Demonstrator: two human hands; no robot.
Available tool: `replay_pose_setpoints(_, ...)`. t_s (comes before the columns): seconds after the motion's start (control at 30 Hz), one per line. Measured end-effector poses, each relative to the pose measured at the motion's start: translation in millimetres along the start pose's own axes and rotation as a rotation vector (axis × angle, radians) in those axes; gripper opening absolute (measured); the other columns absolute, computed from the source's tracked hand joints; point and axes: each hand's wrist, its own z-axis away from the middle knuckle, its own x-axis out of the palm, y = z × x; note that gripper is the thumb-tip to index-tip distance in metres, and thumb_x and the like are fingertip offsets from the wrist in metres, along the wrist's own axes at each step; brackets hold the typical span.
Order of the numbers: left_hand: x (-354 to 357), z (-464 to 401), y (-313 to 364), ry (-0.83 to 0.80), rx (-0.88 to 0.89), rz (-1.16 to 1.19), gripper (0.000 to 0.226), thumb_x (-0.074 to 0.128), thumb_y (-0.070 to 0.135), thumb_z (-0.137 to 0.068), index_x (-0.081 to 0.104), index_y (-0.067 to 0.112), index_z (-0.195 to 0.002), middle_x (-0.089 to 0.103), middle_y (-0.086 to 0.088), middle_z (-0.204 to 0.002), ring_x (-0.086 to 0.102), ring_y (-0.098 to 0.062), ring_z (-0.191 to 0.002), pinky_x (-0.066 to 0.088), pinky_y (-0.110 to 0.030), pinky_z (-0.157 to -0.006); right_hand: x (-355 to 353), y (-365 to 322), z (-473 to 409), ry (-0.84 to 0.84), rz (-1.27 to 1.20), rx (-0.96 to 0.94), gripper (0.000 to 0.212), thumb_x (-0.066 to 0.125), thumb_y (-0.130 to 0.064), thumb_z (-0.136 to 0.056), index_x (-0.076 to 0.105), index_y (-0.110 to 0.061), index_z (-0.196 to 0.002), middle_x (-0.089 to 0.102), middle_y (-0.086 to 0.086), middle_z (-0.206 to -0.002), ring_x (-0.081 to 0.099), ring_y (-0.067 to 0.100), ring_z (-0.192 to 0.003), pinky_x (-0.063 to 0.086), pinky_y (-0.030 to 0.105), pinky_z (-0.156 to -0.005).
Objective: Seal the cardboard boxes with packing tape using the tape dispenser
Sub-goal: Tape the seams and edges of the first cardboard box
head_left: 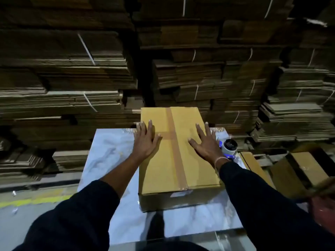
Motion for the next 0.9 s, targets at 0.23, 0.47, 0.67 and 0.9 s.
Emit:
replay_pose_setpoints(0.23, 2.3, 4.7, -6.5, -0.107, -0.095, -0.029, 0.073, 0.039, 0.063, -0.104, 0.019, 0.028, -0.164, -0.013, -0.016, -0.172, -0.005, -0.046, -0.157, 0.021, -0.057, -0.123, 6.4, -5.5, -0.5, -0.043, 0.127, 0.035, 0.080, 0.037, -0.087, -0.088, 0.024, -0.051, -0.158, 0.000, -0.007, -0.174, 0.027, 0.039, -0.150, 0.040, 0.056, -0.109)
replay_pose_setpoints(0.47, -10.1, 34.9, -31.6, -0.031, -0.190, 0.002, 0.072, 0.040, 0.064, -0.104, 0.018, 0.032, -0.164, -0.011, -0.007, -0.174, 0.004, -0.042, -0.158, 0.034, -0.060, -0.118, 25.5, -29.2, -1.3, -0.046, 0.131, -0.081, 0.080, 0.037, -0.086, -0.089, 0.022, -0.051, -0.159, 0.000, -0.005, -0.174, 0.025, 0.037, -0.151, 0.045, 0.051, -0.103)
replay_pose_setpoints(0.67, -23.1, 57.5, -42.1, 0.015, -0.171, -0.206, 0.072, 0.023, 0.064, -0.106, 0.017, 0.023, -0.165, -0.006, -0.021, -0.172, -0.020, -0.043, -0.156, -0.001, -0.065, -0.126, 42.0, -41.1, -5.8, -0.031, 0.110, -0.178, 0.081, 0.035, -0.089, -0.088, 0.020, -0.053, -0.159, 0.001, -0.007, -0.174, 0.028, 0.034, -0.149, 0.048, 0.049, -0.101)
replay_pose_setpoints(0.9, -3.3, 37.7, -14.9, -0.118, 0.185, -0.376, 0.080, 0.005, 0.069, -0.101, 0.006, 0.024, -0.167, -0.015, -0.012, -0.173, -0.026, -0.034, -0.156, -0.013, -0.053, -0.126, 46.4, -34.4, -10.5, -0.040, 0.104, -0.175, 0.078, 0.033, -0.087, -0.090, 0.016, -0.055, -0.159, -0.002, -0.007, -0.174, 0.018, 0.033, -0.155, 0.045, 0.052, -0.107)
